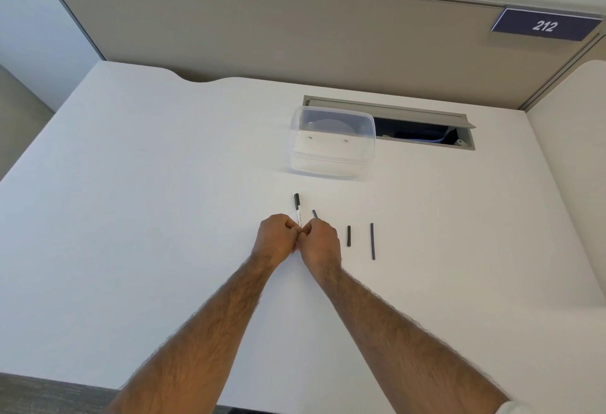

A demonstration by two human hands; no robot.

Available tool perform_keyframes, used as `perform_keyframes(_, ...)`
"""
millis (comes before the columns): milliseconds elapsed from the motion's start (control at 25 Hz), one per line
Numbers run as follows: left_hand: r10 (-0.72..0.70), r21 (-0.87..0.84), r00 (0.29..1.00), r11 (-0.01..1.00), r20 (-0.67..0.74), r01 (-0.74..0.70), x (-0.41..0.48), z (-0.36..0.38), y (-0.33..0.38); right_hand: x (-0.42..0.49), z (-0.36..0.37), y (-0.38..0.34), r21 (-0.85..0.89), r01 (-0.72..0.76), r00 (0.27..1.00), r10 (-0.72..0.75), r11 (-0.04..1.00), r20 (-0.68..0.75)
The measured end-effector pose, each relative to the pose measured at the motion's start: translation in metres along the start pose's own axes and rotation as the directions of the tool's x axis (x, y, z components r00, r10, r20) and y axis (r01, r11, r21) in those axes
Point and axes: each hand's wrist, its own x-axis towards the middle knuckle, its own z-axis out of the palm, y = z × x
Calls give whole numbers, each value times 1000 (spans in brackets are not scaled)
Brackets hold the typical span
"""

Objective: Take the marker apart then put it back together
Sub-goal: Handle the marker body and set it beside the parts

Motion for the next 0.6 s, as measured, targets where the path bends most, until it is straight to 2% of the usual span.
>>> perform_keyframes(80,79,177,996,982,-47,-69,-1,-2,-7,0,-5,3,-55,33,998,-36,998,-57)
perform_keyframes(160,244,377,955,911,-167,-167,0,-4,-18,5,-12,7,-139,49,991,-66,989,-120)
perform_keyframes(240,364,524,916,820,-170,-229,6,-5,-30,12,-19,10,-245,61,984,-100,968,-150)
perform_keyframes(360,374,643,926,723,-53,-255,17,-6,-44,25,-26,13,-389,70,984,-127,919,-124)
perform_keyframes(480,337,682,941,697,-39,-221,24,-4,-54,35,-25,14,-482,89,982,-157,871,-103)
perform_keyframes(600,330,699,943,684,-42,-208,26,-4,-56,39,-19,9,-505,89,982,-160,858,-100)
